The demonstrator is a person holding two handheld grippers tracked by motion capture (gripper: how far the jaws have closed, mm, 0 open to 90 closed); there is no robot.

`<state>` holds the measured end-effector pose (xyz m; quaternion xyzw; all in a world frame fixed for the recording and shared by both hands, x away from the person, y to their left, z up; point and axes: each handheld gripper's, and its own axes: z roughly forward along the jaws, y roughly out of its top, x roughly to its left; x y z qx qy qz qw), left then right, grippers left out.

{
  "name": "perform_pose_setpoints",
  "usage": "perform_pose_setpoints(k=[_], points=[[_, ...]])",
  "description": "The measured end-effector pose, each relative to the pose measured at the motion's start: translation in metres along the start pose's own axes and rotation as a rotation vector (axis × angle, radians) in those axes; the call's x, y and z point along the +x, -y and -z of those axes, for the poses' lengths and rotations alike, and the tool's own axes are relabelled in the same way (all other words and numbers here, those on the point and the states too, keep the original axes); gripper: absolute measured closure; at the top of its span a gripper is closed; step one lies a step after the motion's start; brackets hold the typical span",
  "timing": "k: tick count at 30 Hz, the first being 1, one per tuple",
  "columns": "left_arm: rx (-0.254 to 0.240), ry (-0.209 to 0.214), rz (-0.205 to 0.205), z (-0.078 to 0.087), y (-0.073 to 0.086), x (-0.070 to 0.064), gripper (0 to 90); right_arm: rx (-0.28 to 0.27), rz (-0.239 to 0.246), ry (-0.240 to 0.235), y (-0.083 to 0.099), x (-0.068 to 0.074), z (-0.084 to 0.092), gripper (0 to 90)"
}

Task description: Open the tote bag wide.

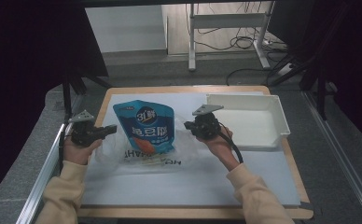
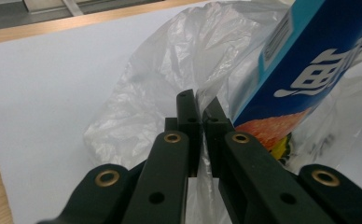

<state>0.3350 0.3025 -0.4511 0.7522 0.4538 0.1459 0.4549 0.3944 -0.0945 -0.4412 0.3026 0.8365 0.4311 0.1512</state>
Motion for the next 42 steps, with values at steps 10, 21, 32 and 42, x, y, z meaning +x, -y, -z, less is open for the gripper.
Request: perform_pose_setpoints(k=[10,21,32,42], points=[[0.056,-0.041,-0.005,-0.025,0.013,0.01,89.8,0.002,0.001,0.08,0.026,0.009,-0.018,87.4],[0.127,-0.073,-0.004,-0.058,0.03,0.029,89.1,0.051,0.015,0.13,0.048,0.016,-0.042,87.3],[0.167,-0.081,-0.004,-0.08,0.04,0.034,88.6,0.1,-0.007,0.173,0.064,0.014,-0.058,87.4],[0.165,-0.086,0.022,-0.092,0.051,0.034,88.4,0.118,-0.02,0.158,0.074,0.01,-0.061,87.5]])
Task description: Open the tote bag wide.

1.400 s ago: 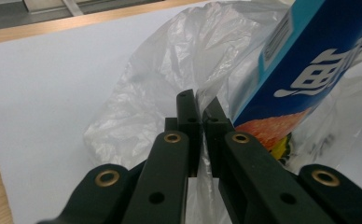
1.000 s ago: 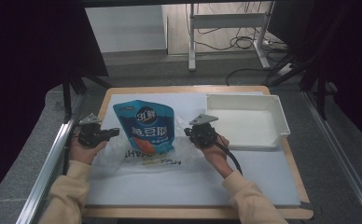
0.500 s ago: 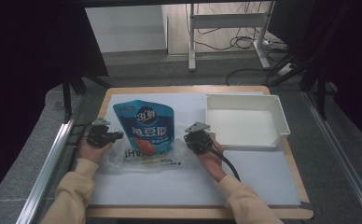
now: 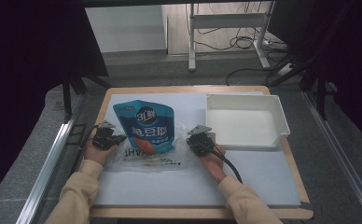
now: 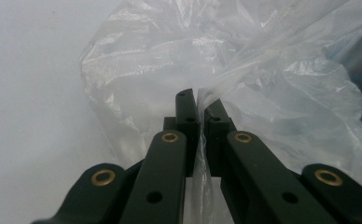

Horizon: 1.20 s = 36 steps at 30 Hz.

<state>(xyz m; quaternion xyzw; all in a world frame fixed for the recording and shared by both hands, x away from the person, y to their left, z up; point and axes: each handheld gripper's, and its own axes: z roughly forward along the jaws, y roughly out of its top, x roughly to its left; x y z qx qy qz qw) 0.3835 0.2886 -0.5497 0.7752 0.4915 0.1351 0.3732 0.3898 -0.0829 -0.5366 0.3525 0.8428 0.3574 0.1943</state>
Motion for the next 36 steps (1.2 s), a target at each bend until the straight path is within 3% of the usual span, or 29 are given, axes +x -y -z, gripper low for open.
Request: perform_pose_setpoints(k=[11,19,24,29,33,36], points=[[-0.011,0.004,0.016,0.0,0.002,-0.001,84.8,-0.008,-0.011,-0.021,0.001,-0.004,0.0,86.1],[-0.008,0.0,0.012,0.001,0.001,-0.002,83.0,-0.042,-0.048,-0.03,-0.003,-0.008,0.009,71.5],[-0.005,-0.001,0.01,0.001,0.001,-0.002,82.6,-0.118,-0.064,-0.052,-0.013,-0.007,0.033,62.4],[-0.003,-0.001,0.009,0.001,0.001,-0.002,82.6,-0.216,-0.091,-0.076,-0.028,-0.013,0.069,57.5],[-0.001,-0.001,0.01,0.001,0.001,-0.002,82.5,-0.263,-0.098,-0.101,-0.035,-0.015,0.098,61.7],[0.0,-0.002,0.009,0.001,0.001,-0.002,82.6,-0.293,-0.092,-0.146,-0.041,-0.011,0.121,71.3]])
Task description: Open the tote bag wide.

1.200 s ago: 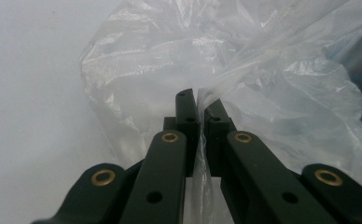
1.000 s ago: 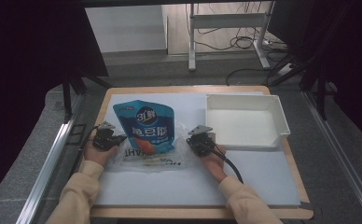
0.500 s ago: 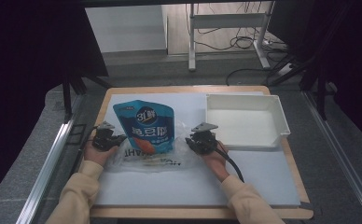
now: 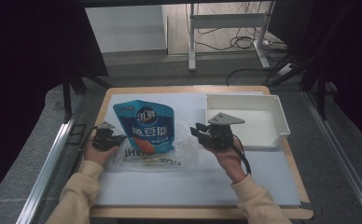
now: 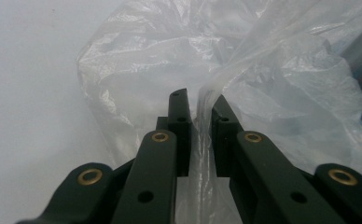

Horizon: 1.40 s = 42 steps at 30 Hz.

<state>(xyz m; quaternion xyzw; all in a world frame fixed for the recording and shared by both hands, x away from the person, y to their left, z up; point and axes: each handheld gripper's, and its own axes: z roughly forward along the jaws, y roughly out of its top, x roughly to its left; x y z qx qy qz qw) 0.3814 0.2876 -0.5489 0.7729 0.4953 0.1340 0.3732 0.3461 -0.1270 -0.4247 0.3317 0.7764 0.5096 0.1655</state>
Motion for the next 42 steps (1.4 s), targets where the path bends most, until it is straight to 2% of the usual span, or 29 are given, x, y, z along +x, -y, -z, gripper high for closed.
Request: perform_pose_setpoints(k=[3,6,10,13,16,21,23,25,27,35,37,42], points=[[0.001,-0.002,-0.001,0.0,0.0,0.0,82.6,-0.022,0.035,-0.044,-0.009,0.014,0.014,80.2],[0.002,-0.002,-0.001,0.0,0.0,0.0,82.6,-0.01,0.069,-0.092,-0.01,0.031,0.019,85.1],[0.003,-0.003,-0.001,0.0,-0.001,0.0,82.6,0.053,0.097,-0.143,0.0,0.051,0.008,87.9],[0.004,-0.004,-0.003,0.0,-0.001,0.0,82.6,0.11,0.104,-0.15,0.013,0.055,-0.009,88.2],[0.005,-0.006,-0.004,0.0,-0.001,-0.001,82.6,0.161,0.093,-0.121,0.026,0.048,-0.028,88.3],[0.002,-0.005,-0.002,0.0,-0.001,-0.001,82.6,0.206,0.051,0.005,0.048,0.019,-0.05,88.3],[0.003,-0.007,-0.004,0.0,-0.001,-0.001,82.5,0.22,0.039,0.057,0.058,0.008,-0.055,88.2],[0.003,-0.009,-0.005,0.0,-0.001,-0.001,82.4,0.235,0.004,0.078,0.066,-0.001,-0.057,88.2],[0.003,-0.009,-0.006,0.0,-0.001,0.0,82.4,0.249,0.003,0.106,0.072,-0.007,-0.056,88.2],[-0.002,-0.006,-0.004,0.0,0.001,0.0,81.9,0.303,-0.033,0.126,0.092,-0.018,-0.055,88.2],[-0.005,-0.006,-0.002,0.0,0.001,0.0,81.8,0.294,-0.051,0.121,0.094,-0.02,-0.052,88.1],[-0.009,-0.009,-0.002,0.0,0.002,0.0,81.6,0.282,-0.044,0.127,0.098,-0.019,-0.048,88.1]])
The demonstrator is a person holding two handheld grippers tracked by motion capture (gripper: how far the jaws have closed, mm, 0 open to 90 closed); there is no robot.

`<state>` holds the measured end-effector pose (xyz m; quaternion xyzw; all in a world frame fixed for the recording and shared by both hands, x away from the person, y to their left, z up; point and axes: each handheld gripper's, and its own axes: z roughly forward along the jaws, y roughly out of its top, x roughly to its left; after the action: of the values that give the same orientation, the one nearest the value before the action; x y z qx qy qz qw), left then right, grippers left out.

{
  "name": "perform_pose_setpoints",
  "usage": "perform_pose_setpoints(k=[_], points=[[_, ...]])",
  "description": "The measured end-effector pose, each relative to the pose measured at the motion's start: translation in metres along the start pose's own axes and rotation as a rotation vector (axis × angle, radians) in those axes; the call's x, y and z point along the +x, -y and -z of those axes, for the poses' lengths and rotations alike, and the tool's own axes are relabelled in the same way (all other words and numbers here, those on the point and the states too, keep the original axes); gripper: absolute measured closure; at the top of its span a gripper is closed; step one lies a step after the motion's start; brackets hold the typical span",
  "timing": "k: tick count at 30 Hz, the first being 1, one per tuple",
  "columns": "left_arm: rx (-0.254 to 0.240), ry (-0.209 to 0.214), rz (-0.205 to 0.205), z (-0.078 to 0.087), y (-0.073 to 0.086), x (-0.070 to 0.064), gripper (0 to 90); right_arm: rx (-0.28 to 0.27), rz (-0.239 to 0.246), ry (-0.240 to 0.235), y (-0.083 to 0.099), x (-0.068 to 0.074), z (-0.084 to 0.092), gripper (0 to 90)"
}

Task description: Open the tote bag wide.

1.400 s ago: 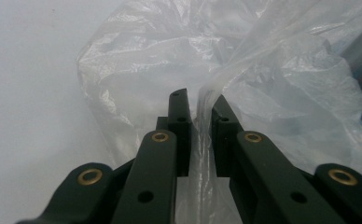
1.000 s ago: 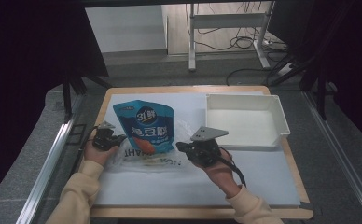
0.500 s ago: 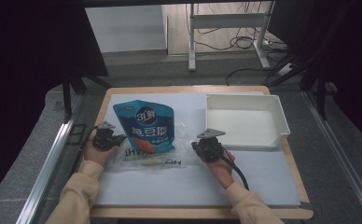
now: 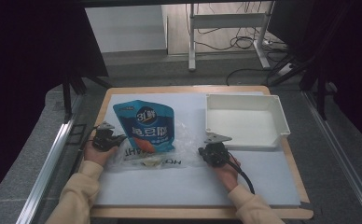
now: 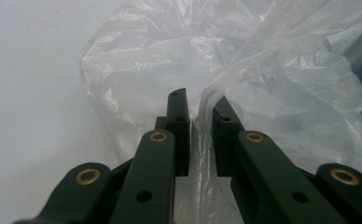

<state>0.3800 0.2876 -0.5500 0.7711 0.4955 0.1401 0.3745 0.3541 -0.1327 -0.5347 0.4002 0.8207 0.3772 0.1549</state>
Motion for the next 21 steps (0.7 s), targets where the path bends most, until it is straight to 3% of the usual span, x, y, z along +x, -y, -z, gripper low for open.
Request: perform_pose_setpoints(k=[14,21], points=[[-0.009,-0.008,0.01,0.001,-0.001,0.0,76.5,-0.021,0.015,-0.001,0.001,0.001,0.002,87.7],[-0.063,0.009,0.027,0.015,-0.006,0.002,66.7,-0.043,0.014,-0.009,-0.004,-0.001,0.005,87.7]])
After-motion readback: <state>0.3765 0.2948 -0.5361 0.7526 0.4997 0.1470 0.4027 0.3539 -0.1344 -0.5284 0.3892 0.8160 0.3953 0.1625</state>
